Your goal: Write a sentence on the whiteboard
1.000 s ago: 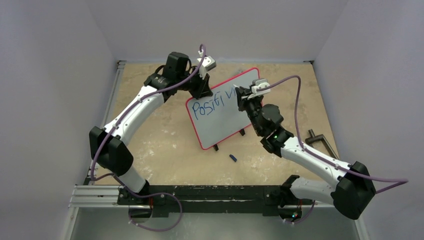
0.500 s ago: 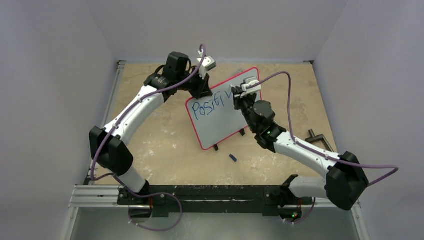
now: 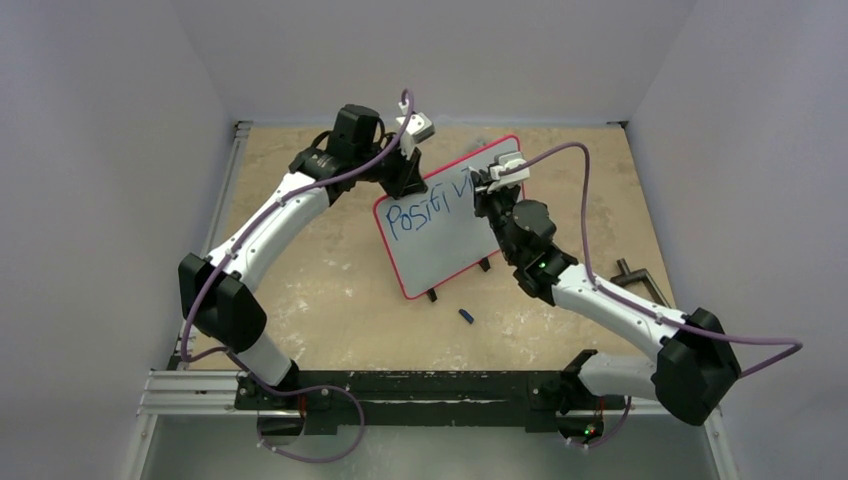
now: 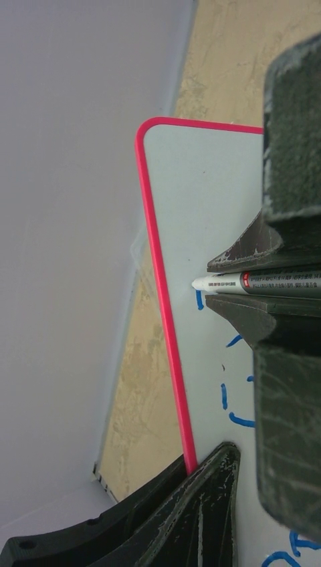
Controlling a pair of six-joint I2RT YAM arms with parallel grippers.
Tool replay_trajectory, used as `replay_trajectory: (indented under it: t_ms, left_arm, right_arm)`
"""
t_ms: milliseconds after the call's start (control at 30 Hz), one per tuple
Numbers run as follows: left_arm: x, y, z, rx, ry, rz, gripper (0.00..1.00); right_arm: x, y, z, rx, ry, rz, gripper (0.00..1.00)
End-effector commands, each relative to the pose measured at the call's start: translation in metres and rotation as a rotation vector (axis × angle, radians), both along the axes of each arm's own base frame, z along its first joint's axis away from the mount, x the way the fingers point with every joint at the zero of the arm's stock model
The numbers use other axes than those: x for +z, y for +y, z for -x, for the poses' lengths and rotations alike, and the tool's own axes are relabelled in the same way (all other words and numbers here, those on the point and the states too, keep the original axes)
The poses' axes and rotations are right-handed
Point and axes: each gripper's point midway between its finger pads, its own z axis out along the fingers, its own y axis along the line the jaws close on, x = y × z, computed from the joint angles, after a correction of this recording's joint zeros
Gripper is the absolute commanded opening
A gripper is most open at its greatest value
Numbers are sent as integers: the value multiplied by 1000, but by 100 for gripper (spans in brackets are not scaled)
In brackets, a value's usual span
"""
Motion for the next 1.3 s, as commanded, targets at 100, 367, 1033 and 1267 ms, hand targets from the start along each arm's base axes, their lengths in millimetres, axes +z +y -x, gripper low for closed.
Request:
replay_trajectory:
  t_ms: [100,367,1033,1267]
  left_arm:
    - [-43,8,21,-47,62,-144,0]
    - [-42,9,22,-49,57,-147,0]
    - [-44,11,25,-44,43,-169,0]
    - [-45,12,26,-45,41,-178,0]
  right_arm:
    - [37,-16,16,-1,-75,-44,0]
    - [23,-25,19,-31,-56,-20,0]
    - [6,-12,7,-12,-33,-13,0]
    - [1,-9,4,-10,-26,-13,0]
